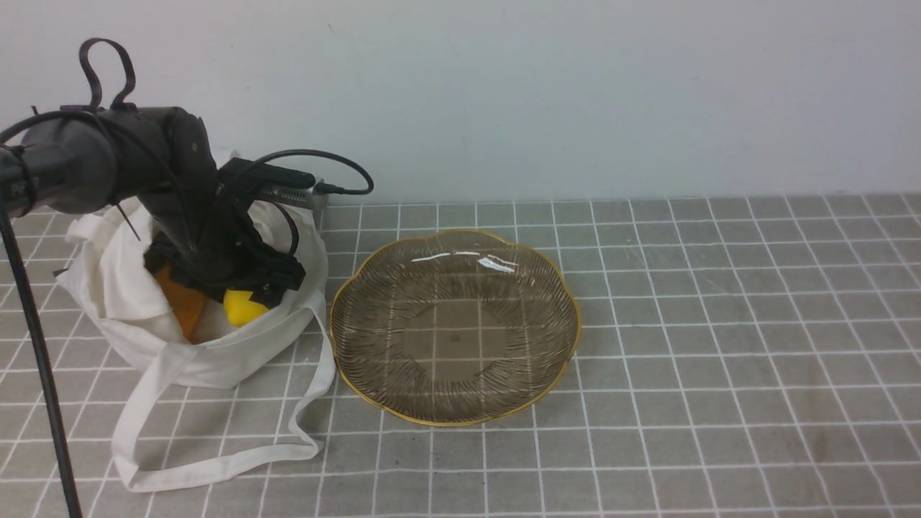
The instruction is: Take the fruit out of the bag on the grey coffee tablecloth and place them on the plate.
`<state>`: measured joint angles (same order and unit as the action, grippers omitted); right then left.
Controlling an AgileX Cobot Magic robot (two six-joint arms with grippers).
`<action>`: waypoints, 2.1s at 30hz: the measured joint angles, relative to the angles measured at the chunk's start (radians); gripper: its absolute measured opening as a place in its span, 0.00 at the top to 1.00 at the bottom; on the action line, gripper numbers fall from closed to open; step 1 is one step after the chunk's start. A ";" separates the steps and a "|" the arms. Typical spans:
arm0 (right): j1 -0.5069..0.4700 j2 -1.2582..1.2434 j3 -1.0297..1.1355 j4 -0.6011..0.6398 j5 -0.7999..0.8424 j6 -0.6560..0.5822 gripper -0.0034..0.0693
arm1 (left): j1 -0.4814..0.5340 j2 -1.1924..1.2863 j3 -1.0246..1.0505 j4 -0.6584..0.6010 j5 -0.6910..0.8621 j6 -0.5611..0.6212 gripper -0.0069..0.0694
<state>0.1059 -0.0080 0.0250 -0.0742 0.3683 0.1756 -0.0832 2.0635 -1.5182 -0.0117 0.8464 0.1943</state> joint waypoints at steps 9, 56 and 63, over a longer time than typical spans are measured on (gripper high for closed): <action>0.000 0.000 0.000 0.000 0.000 0.000 0.97 | -0.003 -0.223 0.001 0.155 0.161 -0.186 0.21; 0.000 0.000 0.000 0.000 0.000 0.000 0.97 | -0.339 -0.616 -0.084 0.047 0.159 -0.177 0.92; 0.000 0.000 0.000 0.000 0.000 0.000 0.97 | -0.339 -1.042 0.188 0.048 -0.030 -0.213 0.92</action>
<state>0.1059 -0.0080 0.0250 -0.0742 0.3683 0.1756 -0.4224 1.0217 -1.3299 0.0364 0.8160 -0.0188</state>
